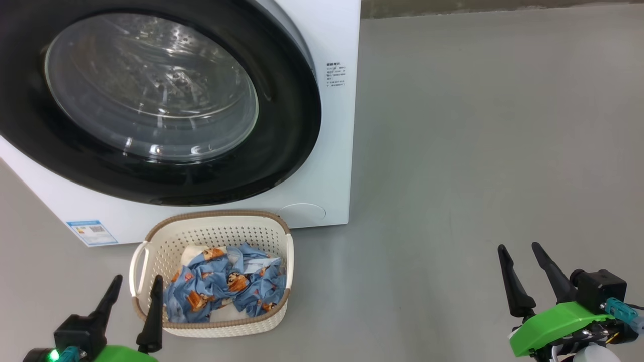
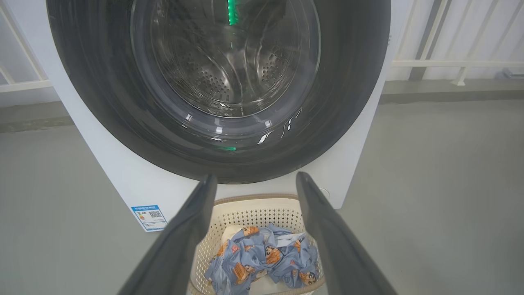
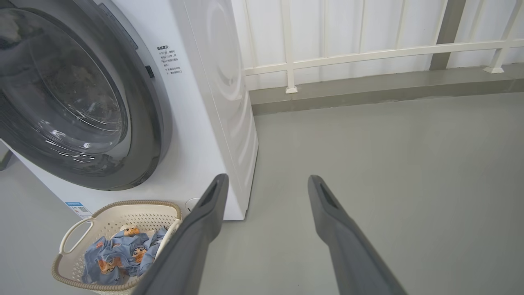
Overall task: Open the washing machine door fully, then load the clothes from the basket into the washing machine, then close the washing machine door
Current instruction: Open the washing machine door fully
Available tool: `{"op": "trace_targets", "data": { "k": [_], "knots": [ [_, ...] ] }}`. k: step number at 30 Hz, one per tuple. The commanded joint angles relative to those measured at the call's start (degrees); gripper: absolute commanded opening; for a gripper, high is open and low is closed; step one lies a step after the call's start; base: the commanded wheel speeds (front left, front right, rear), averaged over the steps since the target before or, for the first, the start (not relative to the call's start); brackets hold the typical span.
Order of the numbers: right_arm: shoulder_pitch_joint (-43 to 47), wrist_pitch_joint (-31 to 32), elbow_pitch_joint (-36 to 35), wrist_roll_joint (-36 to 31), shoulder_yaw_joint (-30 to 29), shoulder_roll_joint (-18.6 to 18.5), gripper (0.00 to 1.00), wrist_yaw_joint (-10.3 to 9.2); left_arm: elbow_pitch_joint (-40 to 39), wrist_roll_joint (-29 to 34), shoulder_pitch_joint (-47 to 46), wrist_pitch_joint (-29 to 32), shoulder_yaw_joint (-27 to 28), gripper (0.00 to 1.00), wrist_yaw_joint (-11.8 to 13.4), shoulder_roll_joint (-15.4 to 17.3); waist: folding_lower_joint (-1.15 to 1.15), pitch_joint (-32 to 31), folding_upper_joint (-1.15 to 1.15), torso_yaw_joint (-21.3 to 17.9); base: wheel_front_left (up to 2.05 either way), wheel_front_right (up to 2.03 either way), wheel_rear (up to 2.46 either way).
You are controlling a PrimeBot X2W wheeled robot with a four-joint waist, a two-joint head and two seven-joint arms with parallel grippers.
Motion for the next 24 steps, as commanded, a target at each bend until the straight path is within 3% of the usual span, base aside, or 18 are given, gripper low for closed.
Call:
{"op": "trace_targets", "data": {
  "k": [1,5,6,7,9,24],
  "knots": [
    [-0.88,-0.7,-1.32,-0.11,1.35,-0.37,1.0,0.09,-1.42,-0.79,-2.76,-0.6,1.9,1.0,-0.08,1.28,0.0,0.09,0.0,0.06,0.0,0.0,0.0],
    [-1.41,-0.7,-1.19,0.12,1.98,-0.19,1.0,0.09,-1.23,-0.93,-2.79,-0.6,1.88,1.0,-0.08,0.96,0.0,0.3,0.0,0.23,0.0,0.0,0.0],
    [-1.63,-0.7,-1.17,0.33,2.27,-0.11,0.77,0.09,-1.23,-0.92,-2.75,-0.6,1.84,1.0,-0.08,0.8,0.0,0.35,0.0,0.29,0.0,0.0,0.0],
    [-1.9,-0.7,-1.09,0.68,2.73,-0.06,0.37,0.09,-1.22,-0.95,-2.68,-0.6,1.8,1.0,-0.08,0.58,0.0,0.4,0.0,0.34,0.0,0.0,0.0],
    [-2.73,-0.7,-1.0,2.1,3.52,0.21,0.0,0.09,-1.25,-1.08,-2.5,-0.6,1.77,1.0,-0.08,0.05,0.0,0.55,0.0,0.43,0.0,0.0,0.0],
    [-16.7,-0.7,0.77,22.06,7.31,1.74,0.0,0.09,-1.28,-1.22,-2.59,-0.6,0.29,1.0,-0.09,-2.89,0.0,2.66,0.0,2.64,0.0,0.0,0.0]
  ]
}}
